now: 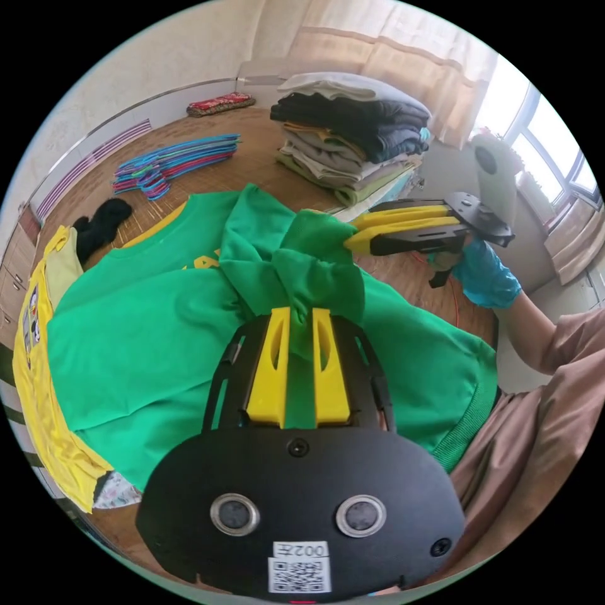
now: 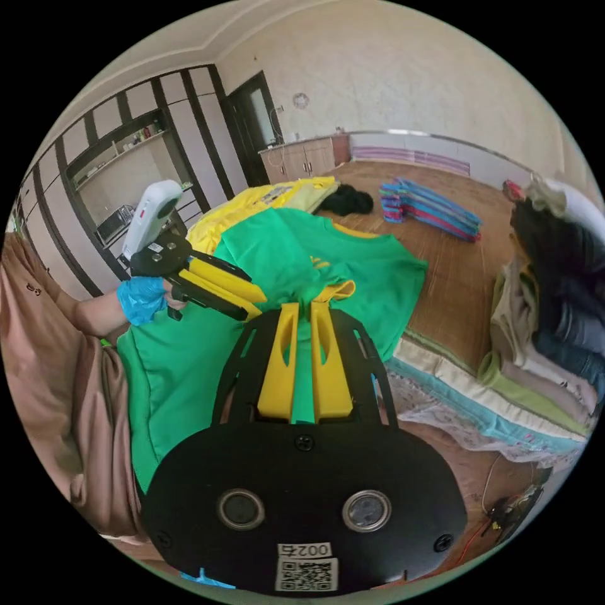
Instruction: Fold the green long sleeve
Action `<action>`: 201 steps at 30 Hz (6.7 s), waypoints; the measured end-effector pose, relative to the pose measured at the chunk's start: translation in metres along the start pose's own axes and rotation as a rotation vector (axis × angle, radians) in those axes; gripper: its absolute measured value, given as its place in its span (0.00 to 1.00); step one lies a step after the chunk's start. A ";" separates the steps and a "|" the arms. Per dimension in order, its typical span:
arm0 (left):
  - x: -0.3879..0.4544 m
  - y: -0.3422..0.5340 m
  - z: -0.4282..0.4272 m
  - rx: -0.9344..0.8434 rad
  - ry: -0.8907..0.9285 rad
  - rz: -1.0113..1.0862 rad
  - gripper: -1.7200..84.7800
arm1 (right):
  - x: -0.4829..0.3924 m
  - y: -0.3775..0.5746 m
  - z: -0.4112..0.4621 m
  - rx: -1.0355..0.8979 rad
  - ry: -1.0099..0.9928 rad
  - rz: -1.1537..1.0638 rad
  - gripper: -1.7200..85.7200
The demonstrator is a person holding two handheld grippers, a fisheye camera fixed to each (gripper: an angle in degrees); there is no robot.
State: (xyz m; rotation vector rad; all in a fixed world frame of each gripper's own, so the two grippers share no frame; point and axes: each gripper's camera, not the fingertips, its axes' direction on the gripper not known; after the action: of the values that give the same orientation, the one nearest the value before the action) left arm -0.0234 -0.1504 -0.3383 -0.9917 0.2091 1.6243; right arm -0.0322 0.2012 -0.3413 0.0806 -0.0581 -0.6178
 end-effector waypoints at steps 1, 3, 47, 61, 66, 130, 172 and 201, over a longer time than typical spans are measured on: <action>0.000 0.004 -0.005 0.013 0.003 -0.002 0.07 | -0.012 -0.007 -0.005 0.034 -0.005 -0.038 0.05; -0.001 0.023 -0.025 0.067 0.016 -0.016 0.12 | -0.030 -0.018 -0.008 0.071 -0.018 -0.095 0.05; -0.095 0.218 -0.042 -0.127 -0.146 -0.473 0.08 | 0.156 -0.059 0.134 -0.084 0.324 0.177 0.14; -0.065 0.194 -0.115 0.040 -0.073 -0.194 0.01 | 0.281 -0.116 0.229 -0.136 0.313 0.259 0.15; -0.057 0.170 -0.151 0.094 -0.159 -0.088 0.01 | 0.294 -0.125 0.254 -0.198 0.399 0.187 0.08; -0.206 0.160 -0.017 -0.153 -0.267 -0.460 0.00 | 0.399 -0.113 0.270 -0.171 0.317 0.241 0.11; -0.187 0.222 0.033 -0.127 -0.179 -0.452 0.03 | 0.102 0.014 0.155 -0.229 0.459 -0.106 0.04; -0.093 0.314 -0.010 -0.049 -0.245 -0.414 0.01 | -0.065 0.002 0.058 -0.247 0.431 -0.039 0.05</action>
State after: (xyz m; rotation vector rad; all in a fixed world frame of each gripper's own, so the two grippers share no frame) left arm -0.2956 -0.3243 -0.3946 -0.7999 -0.1925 1.3559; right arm -0.0884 0.2365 -0.2856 -0.0256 0.4364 -0.6315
